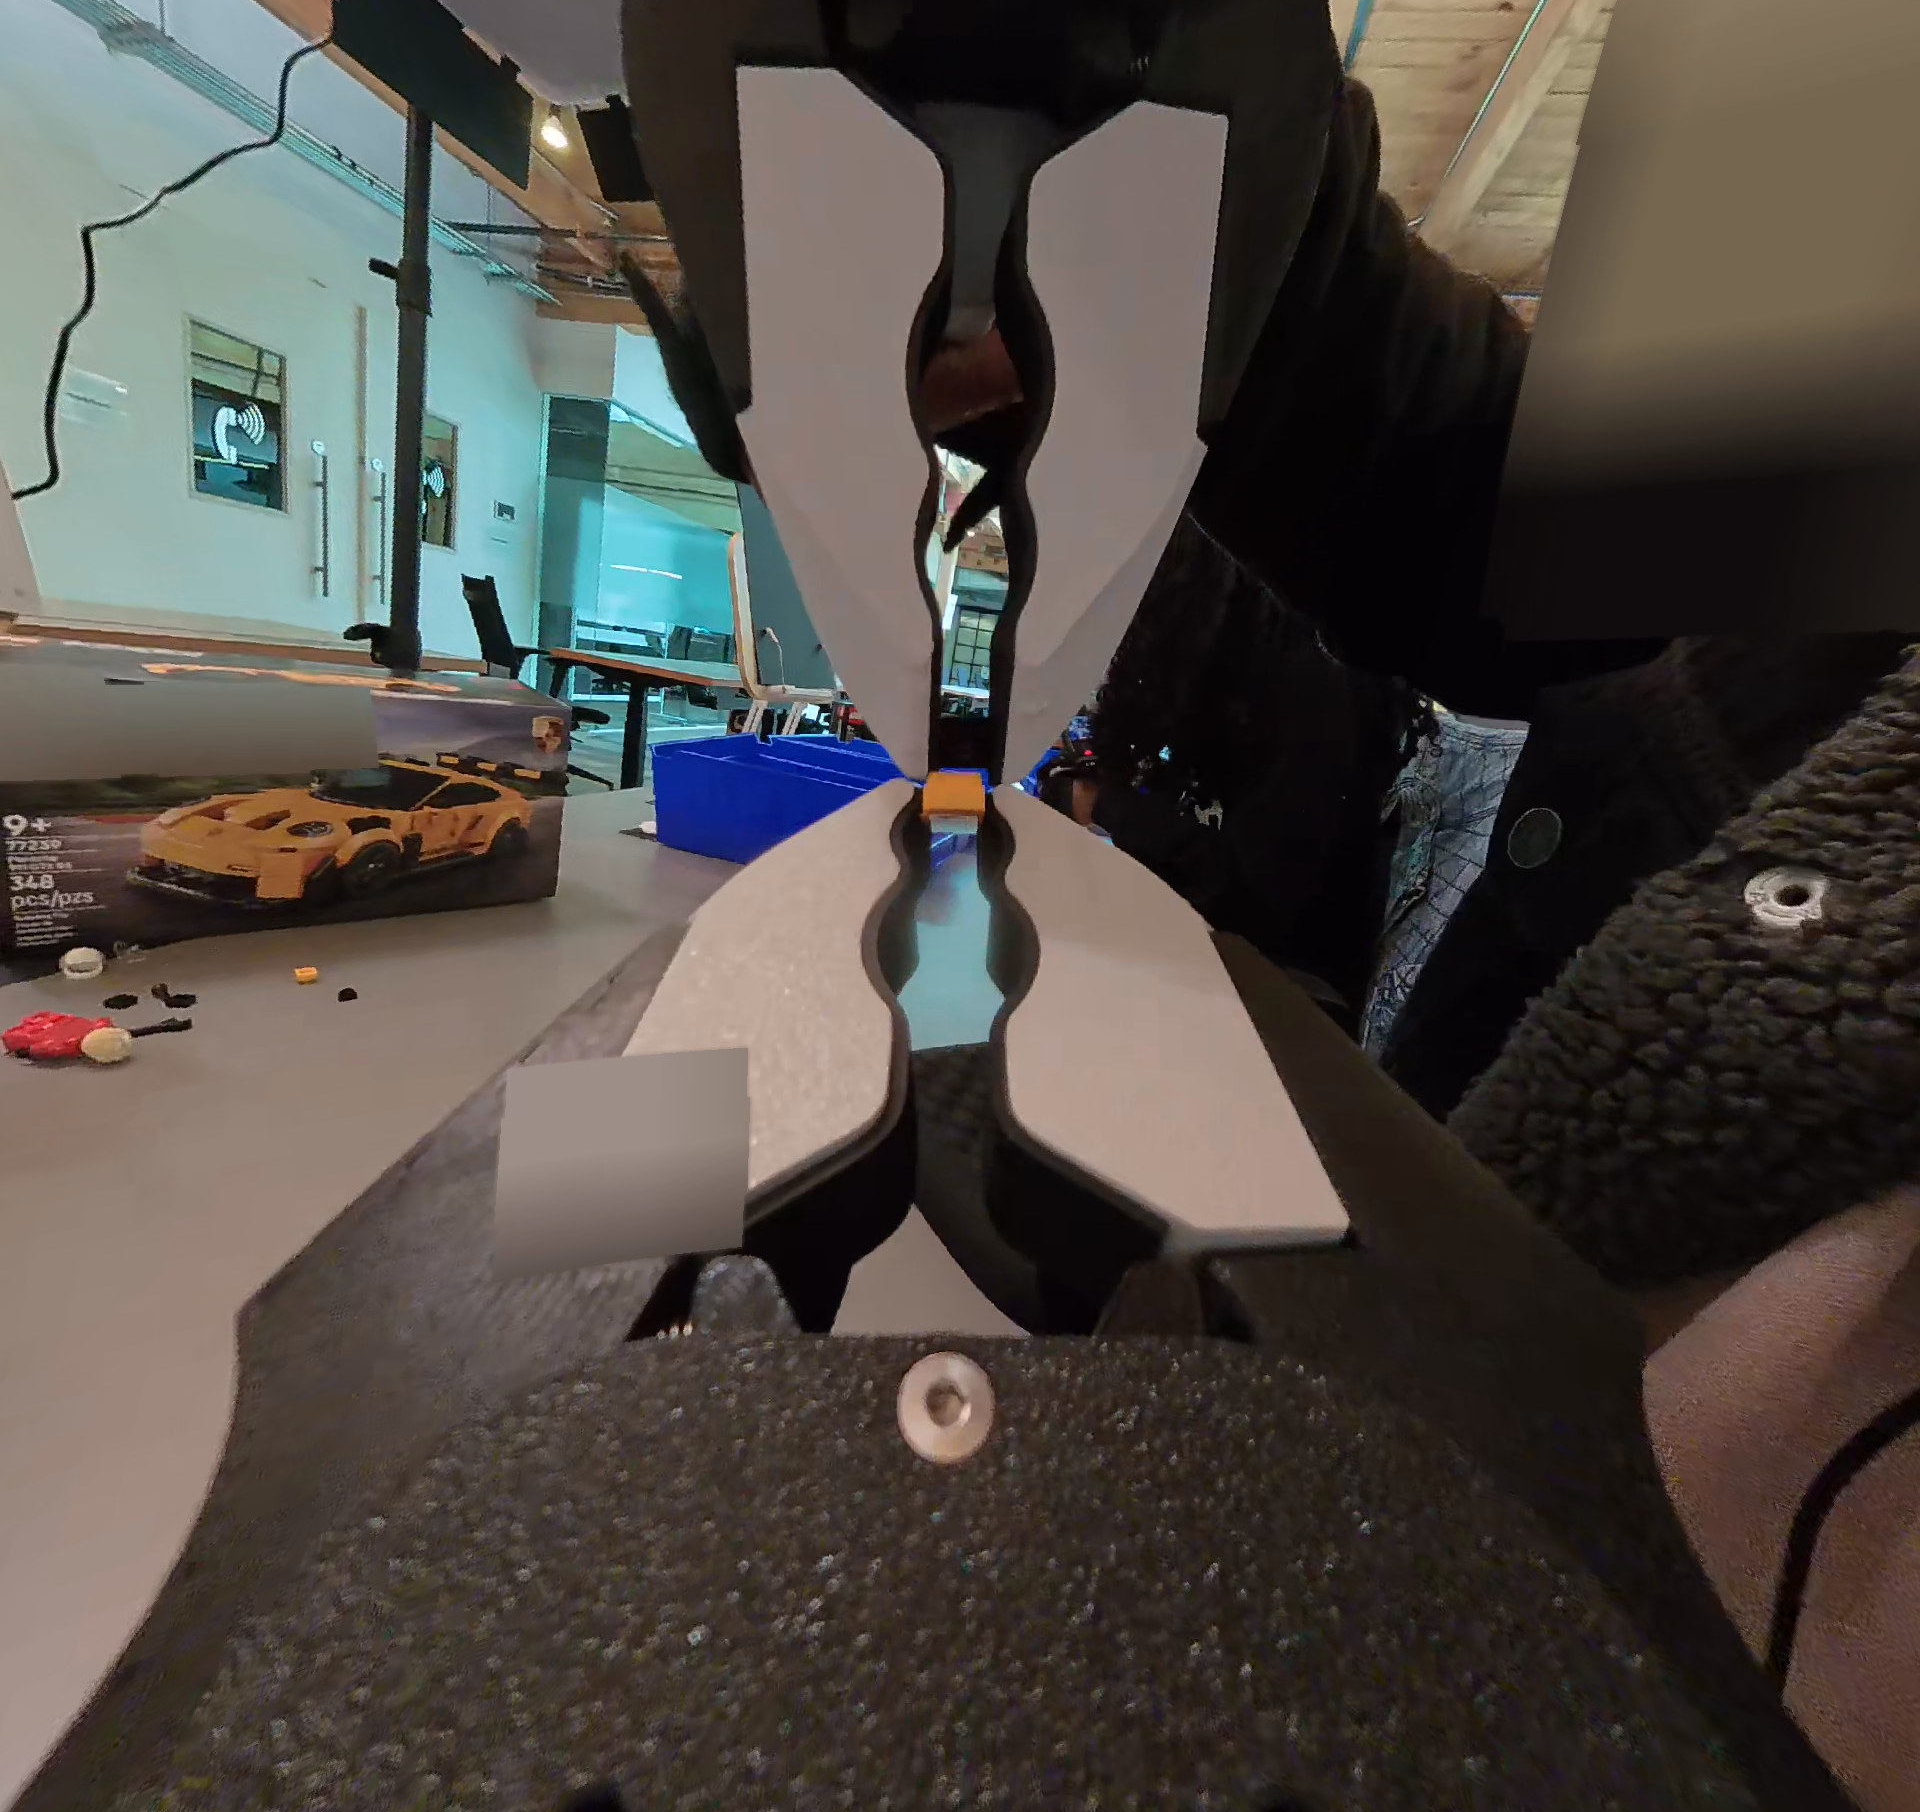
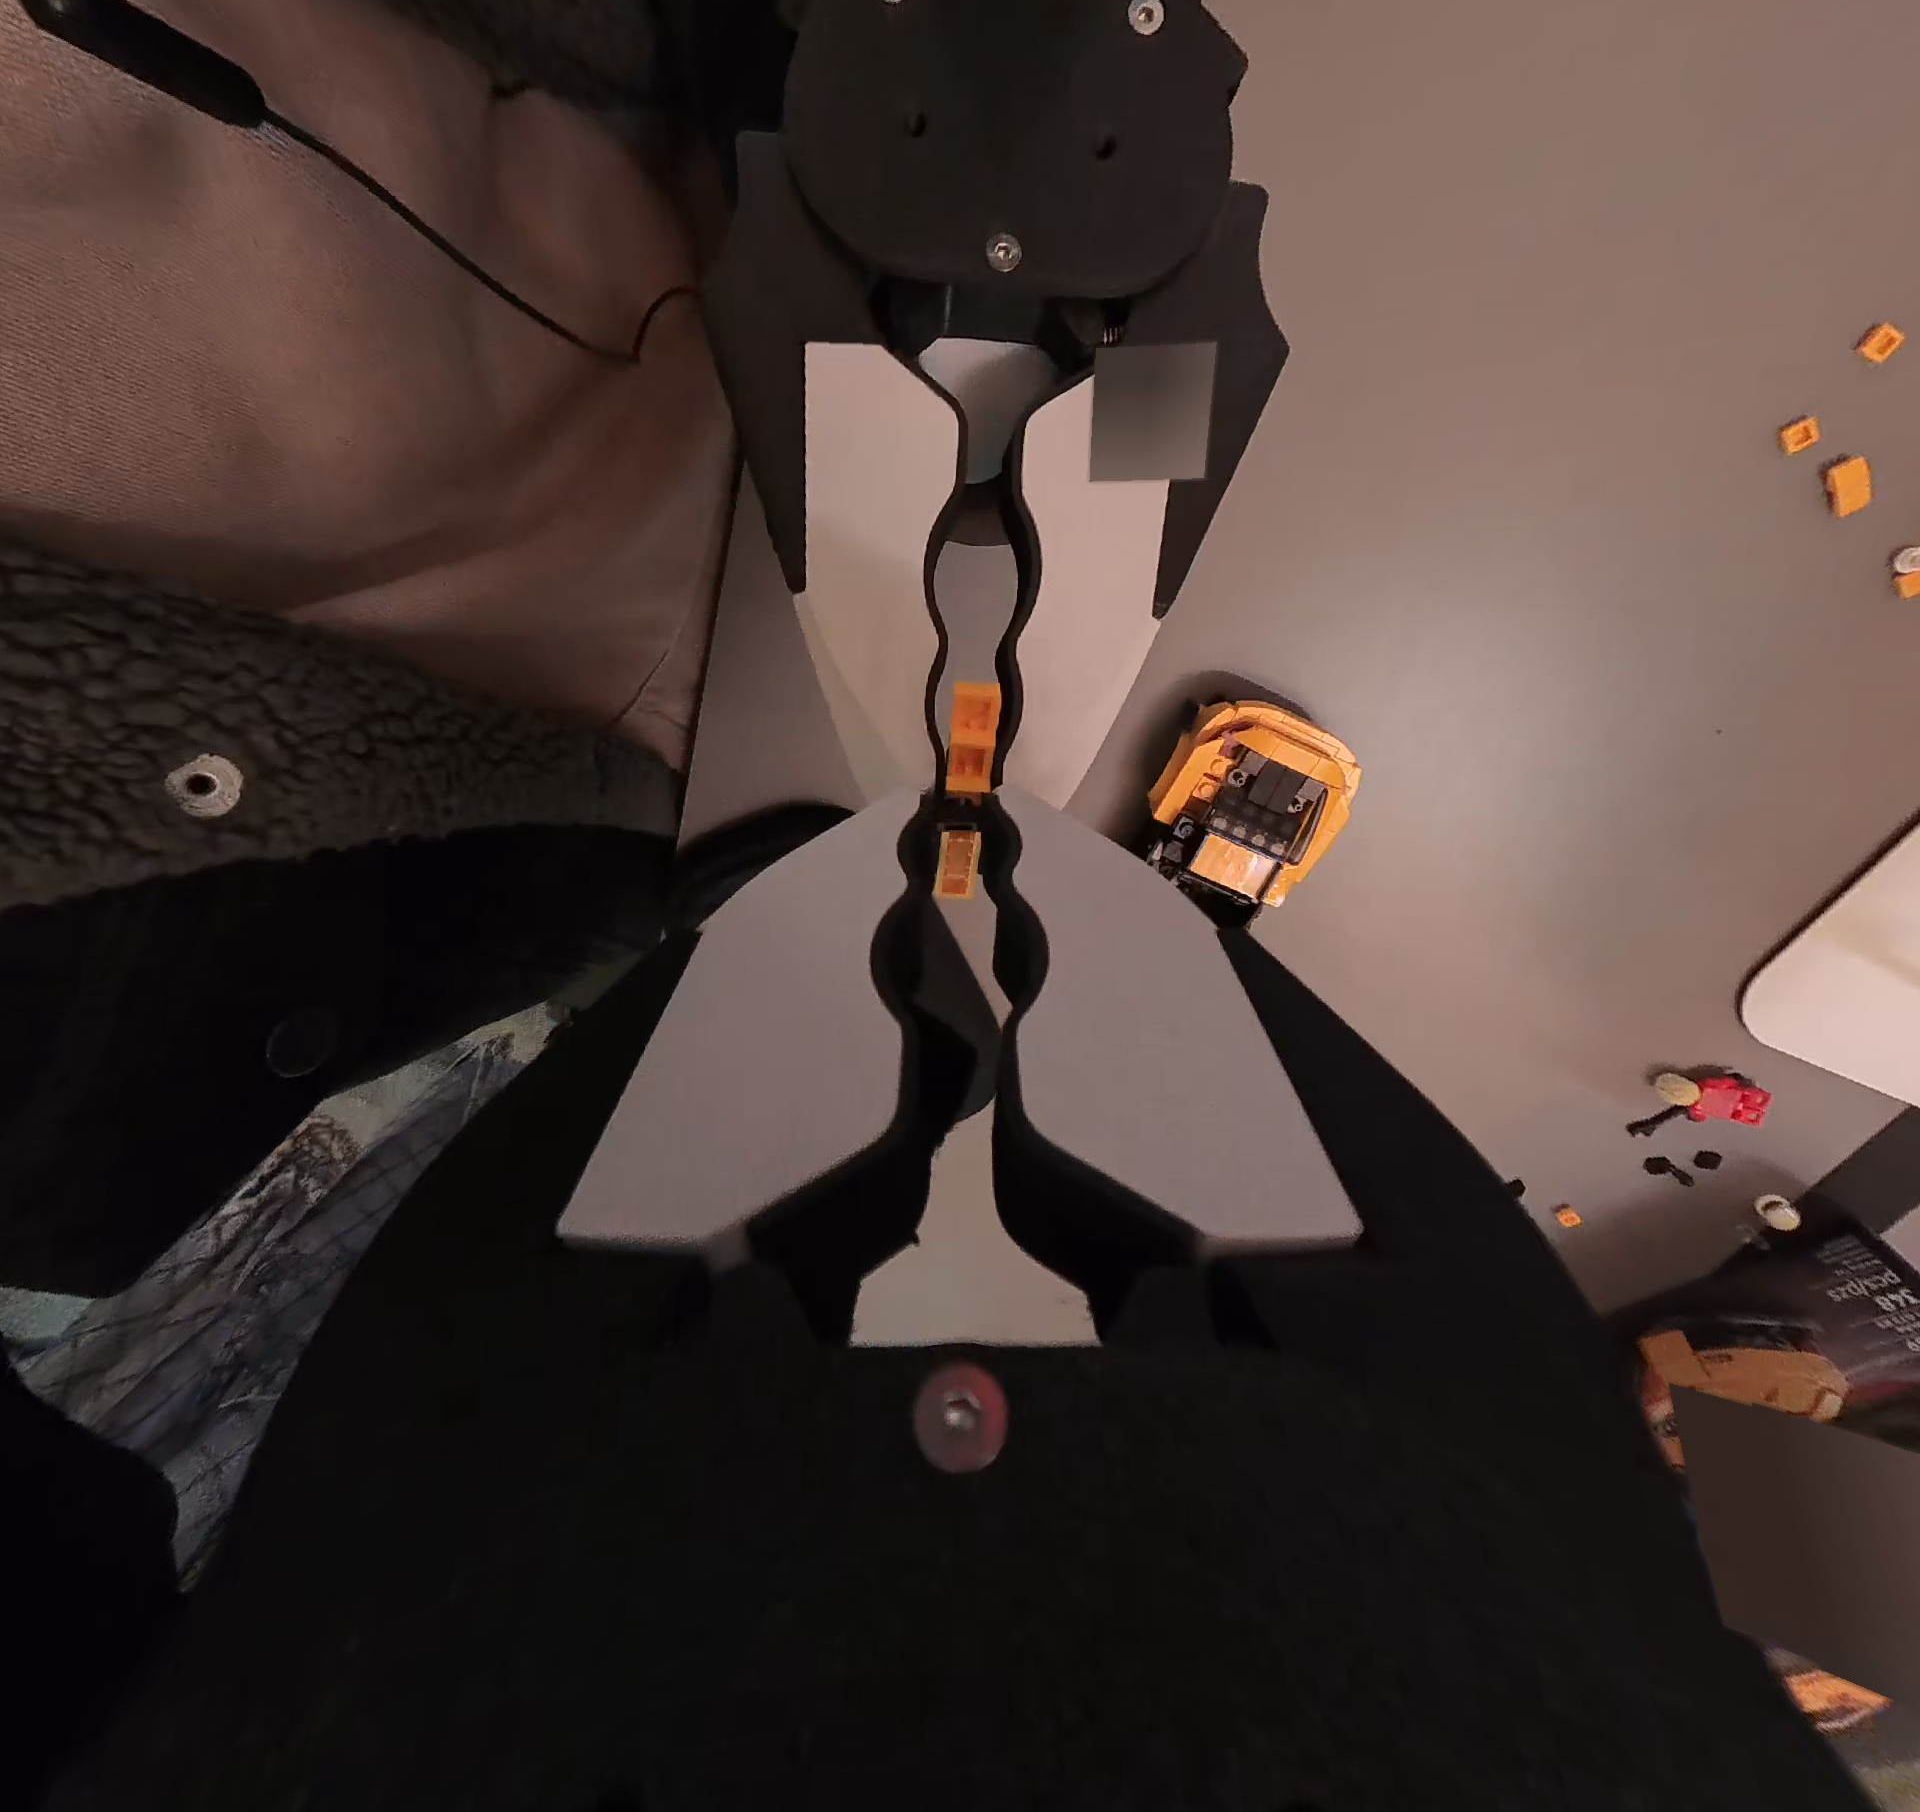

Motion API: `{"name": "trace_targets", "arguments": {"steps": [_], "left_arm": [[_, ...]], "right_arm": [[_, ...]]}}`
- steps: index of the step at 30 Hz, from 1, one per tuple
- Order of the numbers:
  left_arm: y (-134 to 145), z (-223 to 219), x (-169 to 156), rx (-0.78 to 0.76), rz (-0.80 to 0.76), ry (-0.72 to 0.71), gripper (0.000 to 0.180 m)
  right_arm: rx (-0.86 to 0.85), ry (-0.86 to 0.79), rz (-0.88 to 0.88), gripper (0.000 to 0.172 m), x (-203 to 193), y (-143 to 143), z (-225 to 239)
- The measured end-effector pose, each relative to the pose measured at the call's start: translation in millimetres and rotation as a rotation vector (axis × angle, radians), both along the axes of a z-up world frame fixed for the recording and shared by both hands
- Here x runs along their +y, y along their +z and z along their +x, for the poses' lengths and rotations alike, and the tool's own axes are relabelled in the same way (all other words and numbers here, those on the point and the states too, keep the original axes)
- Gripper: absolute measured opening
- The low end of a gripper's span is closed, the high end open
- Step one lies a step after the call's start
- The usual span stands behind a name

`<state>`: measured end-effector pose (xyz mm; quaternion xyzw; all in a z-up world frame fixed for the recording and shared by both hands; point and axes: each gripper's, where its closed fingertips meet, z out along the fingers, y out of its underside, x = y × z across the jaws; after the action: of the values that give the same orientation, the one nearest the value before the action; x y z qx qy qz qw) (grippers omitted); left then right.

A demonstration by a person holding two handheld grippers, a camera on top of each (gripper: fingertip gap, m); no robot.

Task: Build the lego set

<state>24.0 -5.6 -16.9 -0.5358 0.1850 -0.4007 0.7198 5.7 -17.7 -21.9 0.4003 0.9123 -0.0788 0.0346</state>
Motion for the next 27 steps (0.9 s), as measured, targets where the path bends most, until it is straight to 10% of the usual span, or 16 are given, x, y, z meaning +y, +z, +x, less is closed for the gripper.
{"name": "trace_targets", "arguments": {"steps": [1,27], "left_arm": [[0.6,0.0,-1.2,0.001,0.006,0.001,0.009],[6.3,-8.1,-3.3,-0.067,0.006,0.015,0.009]], "right_arm": [[-0.015,0.001,0.004,0.008,-1.2,0.5,0.1],[-0.122,-0.003,0.074,0.024,-7.0,3.8,-2.1]]}}
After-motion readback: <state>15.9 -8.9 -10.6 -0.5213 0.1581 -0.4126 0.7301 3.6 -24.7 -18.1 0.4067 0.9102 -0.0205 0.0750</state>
